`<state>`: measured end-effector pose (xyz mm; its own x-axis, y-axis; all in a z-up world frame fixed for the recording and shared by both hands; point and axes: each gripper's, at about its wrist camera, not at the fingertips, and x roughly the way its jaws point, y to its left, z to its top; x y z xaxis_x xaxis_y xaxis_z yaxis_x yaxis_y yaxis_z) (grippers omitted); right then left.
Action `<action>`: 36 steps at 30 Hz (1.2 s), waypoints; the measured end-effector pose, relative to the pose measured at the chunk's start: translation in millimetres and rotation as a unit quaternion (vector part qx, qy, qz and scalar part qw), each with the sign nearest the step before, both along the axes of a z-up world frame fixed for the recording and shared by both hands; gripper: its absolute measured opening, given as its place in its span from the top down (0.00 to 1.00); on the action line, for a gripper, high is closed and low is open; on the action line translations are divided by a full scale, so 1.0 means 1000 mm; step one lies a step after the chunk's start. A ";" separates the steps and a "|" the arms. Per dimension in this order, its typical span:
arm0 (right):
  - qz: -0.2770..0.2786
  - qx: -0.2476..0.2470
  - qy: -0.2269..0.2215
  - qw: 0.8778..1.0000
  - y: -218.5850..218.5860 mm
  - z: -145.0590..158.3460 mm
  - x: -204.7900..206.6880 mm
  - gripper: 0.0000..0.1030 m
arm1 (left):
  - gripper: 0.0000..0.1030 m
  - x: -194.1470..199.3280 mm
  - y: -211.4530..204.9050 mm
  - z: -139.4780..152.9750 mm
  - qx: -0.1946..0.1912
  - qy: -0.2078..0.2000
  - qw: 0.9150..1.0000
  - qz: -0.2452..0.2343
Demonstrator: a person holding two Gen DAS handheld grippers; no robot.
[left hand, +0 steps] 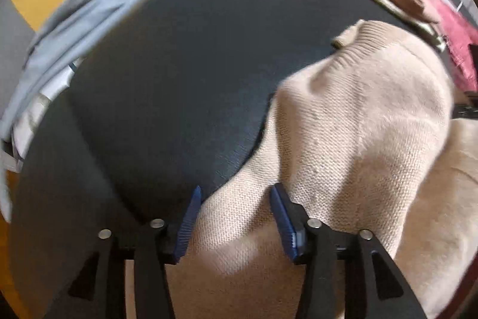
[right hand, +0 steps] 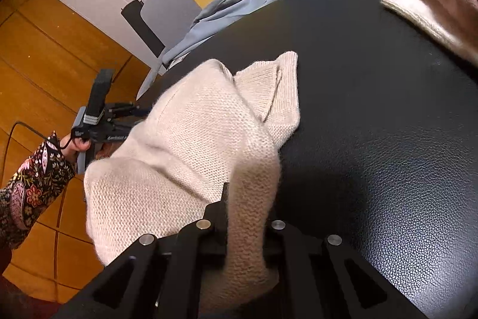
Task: Fold clothes
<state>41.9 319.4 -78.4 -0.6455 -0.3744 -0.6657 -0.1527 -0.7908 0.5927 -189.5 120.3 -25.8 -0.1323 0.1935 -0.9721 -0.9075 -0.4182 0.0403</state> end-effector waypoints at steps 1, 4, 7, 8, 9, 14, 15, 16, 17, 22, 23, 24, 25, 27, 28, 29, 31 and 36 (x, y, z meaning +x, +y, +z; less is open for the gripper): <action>-0.001 -0.001 0.000 1.000 -0.001 0.000 -0.001 0.91 | 0.44 0.002 -0.001 0.000 -0.002 -0.009 1.000 -0.001; -0.006 0.002 0.000 1.000 -0.002 0.000 -0.002 0.91 | 0.42 0.017 0.001 0.001 -0.021 0.023 0.999 -0.020; -0.011 0.005 0.001 1.000 -0.003 0.001 -0.002 0.91 | 0.64 0.031 0.003 0.003 -0.003 0.038 0.999 -0.014; -0.013 0.006 0.001 1.000 -0.003 0.001 -0.002 0.91 | 0.85 0.037 0.003 0.004 0.006 0.041 0.999 -0.010; -0.014 0.007 0.001 1.000 -0.003 0.001 -0.002 0.91 | 0.94 0.045 0.004 0.004 0.005 0.062 0.998 -0.012; -0.023 0.026 0.010 0.999 -0.008 0.009 -0.001 0.91 | 0.96 0.075 -0.005 0.029 0.084 0.087 0.993 0.017; -0.022 0.032 0.014 0.999 -0.011 0.013 -0.001 0.91 | 0.96 0.074 -0.013 0.041 0.122 0.070 0.989 0.040; -0.021 0.037 0.019 0.999 -0.014 0.018 -0.002 0.91 | 0.96 0.072 -0.022 0.054 0.161 0.053 0.983 0.064; -0.016 0.013 0.029 0.999 -0.011 0.021 -0.002 0.91 | 0.96 0.071 -0.031 0.067 0.199 0.035 0.975 0.087; 0.023 -0.210 0.106 0.972 0.002 0.040 -0.023 0.91 | 0.96 0.062 -0.077 0.125 0.368 -0.063 0.916 0.149; 0.034 -0.245 0.121 0.961 0.002 0.046 -0.030 0.91 | 0.96 0.054 -0.084 0.136 0.397 -0.076 0.902 0.153; 0.044 -0.275 0.136 0.951 0.001 0.055 -0.038 0.91 | 0.96 0.051 -0.089 0.150 0.424 -0.085 0.888 0.156; 0.051 -0.293 0.147 0.943 0.000 0.063 -0.044 0.91 | 0.96 0.052 -0.092 0.163 0.448 -0.090 0.875 0.159; 0.064 -0.316 0.173 0.931 -0.004 0.083 -0.055 0.91 | 0.96 0.047 -0.106 0.184 0.488 -0.097 0.852 0.162; 0.071 -0.323 0.188 0.925 -0.008 0.096 -0.060 0.91 | 0.96 0.045 -0.111 0.198 0.507 -0.097 0.841 0.162; 0.078 -0.329 0.202 0.919 -0.011 0.109 -0.066 0.91 | 0.96 0.043 -0.117 0.211 0.525 -0.097 0.830 0.162; 0.093 -0.336 0.230 0.909 -0.019 0.138 -0.075 0.91 | 0.96 0.042 -0.133 0.237 0.553 -0.088 0.813 0.157; 0.124 -0.326 0.288 0.892 -0.037 0.216 -0.094 0.91 | 0.96 0.046 -0.164 0.296 0.603 -0.056 0.782 0.145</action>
<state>-51.7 282.8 137.4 -0.6543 -0.7389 0.1610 0.4572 -0.2169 0.8625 -143.4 -43.8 270.6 -0.2677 0.9567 -0.1143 -0.7368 -0.2797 -0.6156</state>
